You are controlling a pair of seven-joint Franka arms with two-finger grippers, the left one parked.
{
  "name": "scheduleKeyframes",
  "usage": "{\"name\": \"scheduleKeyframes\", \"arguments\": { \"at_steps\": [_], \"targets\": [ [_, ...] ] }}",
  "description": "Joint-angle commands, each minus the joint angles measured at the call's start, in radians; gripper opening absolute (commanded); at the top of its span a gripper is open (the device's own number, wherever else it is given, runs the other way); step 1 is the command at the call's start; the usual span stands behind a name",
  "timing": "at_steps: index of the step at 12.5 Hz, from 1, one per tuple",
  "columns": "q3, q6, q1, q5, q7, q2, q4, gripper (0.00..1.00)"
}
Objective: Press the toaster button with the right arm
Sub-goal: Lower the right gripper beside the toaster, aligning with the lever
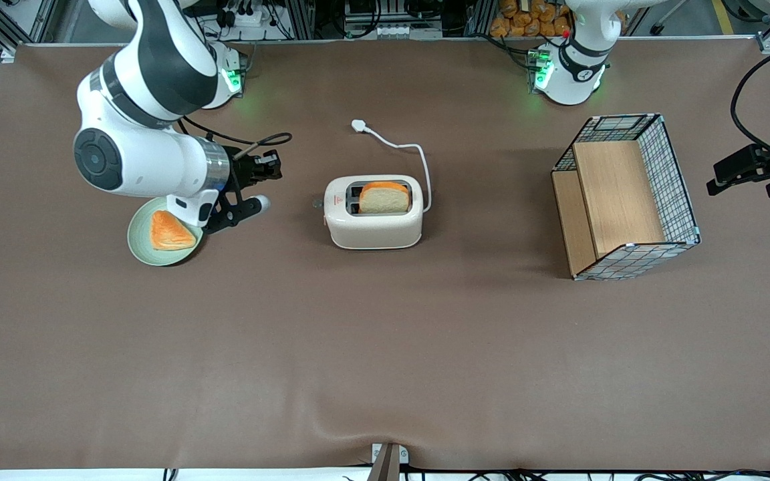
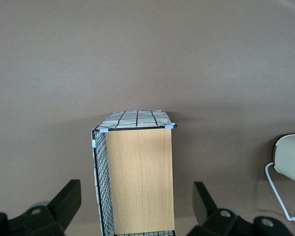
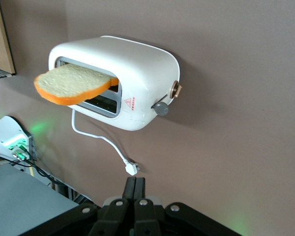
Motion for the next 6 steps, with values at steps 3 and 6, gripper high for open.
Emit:
{"name": "scheduleKeyframes", "arguments": {
  "at_steps": [3,6],
  "targets": [
    [0.005,0.1,0.035,0.099,0.012,-0.007,-0.069,0.0],
    [0.005,0.152,0.032,0.102,0.0,-0.009,-0.114,0.0]
  ]
}}
